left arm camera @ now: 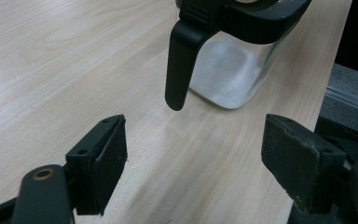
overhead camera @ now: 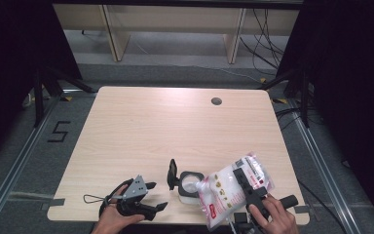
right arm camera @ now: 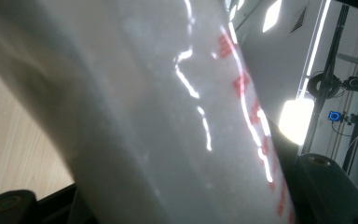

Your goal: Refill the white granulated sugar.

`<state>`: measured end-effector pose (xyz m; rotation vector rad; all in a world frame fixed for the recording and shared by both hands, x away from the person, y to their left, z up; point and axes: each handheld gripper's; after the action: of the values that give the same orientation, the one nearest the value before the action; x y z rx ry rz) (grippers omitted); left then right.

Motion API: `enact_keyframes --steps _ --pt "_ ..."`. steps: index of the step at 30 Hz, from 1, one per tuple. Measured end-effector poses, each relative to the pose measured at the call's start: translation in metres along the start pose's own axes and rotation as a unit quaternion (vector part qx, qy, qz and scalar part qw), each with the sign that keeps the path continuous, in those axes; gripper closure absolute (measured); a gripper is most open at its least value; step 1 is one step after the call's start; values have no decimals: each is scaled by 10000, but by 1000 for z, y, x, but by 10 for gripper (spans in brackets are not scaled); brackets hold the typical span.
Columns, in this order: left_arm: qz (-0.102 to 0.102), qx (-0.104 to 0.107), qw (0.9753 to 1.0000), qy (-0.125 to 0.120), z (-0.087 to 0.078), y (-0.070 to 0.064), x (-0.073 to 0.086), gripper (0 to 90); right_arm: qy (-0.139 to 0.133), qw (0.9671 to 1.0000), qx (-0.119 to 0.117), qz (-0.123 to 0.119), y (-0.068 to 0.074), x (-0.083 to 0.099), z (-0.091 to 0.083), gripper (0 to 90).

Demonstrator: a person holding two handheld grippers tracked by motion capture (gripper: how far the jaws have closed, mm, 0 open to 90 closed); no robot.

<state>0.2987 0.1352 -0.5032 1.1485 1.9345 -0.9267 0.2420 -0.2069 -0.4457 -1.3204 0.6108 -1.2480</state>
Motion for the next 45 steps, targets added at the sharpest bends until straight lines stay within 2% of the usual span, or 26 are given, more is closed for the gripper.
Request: enact_keyframes --steps 3,4,5,7,9,10,11,13,20,21,26,31,33,35,38,41,42,43,45 --pt "-63 -11 10000 -64 0 -1 0 221 2 10000 2 5 0 0 0 481" --pt "-58 -30 9999 -84 0 -1 0 220 62 10000 -68 27 1 0 -1 482" --pt "-68 -26 10000 -21 -1 -1 0 220 62 10000 -62 25 1 0 -1 482" --pt "137 -41 9998 102 -2 1 -1 220 62 10000 -62 29 1 0 -1 483" --pt "-67 -36 9999 -69 0 -1 0 220 -9 10000 7 -2 0 0 0 484" --pt "-63 -33 9999 -78 0 -1 0 220 -7 10000 9 21 1 0 0 484" --pt "-55 -67 10000 1 -1 -1 -1 220 -13 10000 8 24 1 0 0 485" --pt "121 -40 9999 57 -2 1 -1 220 -9 10000 -3 13 1 0 0 486" --pt "88 -39 10000 5 -2 0 -1 220 -15 10000 -7 -4 1 0 0 488" --pt "124 -20 9999 60 -3 1 -2 220 -22 10000 -14 6 1 0 0 488" --pt "-37 -60 10000 -16 -1 -1 -1 221 -19 10000 -4 -12 1 0 0 489" --pt "-44 -54 10000 -25 -1 -1 -1 221 -21 10000 -2 -6 1 0 0 490" --pt "52 -42 10000 34 -2 0 -1 221 -17 10000 -12 10 1 0 0 490" --pt "-40 -44 10000 9 -1 -1 -1 223 -17 10000 -27 -8 1 0 0 491" --pt "90 -35 10000 5 -2 1 -1 226 -21 10000 -21 -10 1 0 0 491" --pt "130 -27 9999 59 -2 1 -1 226 -25 10000 -10 -10 1 0 0 491" --pt "-22 -38 10000 8 -2 -1 -1 227 -24 10000 -14 -13 1 0 0 491" --pt "-42 -42 10000 -9 -1 -1 -1 230 -22 10000 -21 -11 1 0 0 491" --pt "103 -25 9999 19 -1 1 -1 231 -22 10000 -23 -3 1 0 0 492"
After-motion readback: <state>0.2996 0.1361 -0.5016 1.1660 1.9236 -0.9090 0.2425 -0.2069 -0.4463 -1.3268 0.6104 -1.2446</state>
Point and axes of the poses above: each handheld gripper's, and its own axes: z roughly forward along the jaws, x roughly out of its underside, y roughly to its left, and after that the axes turned 14 degrees about x, right-handed
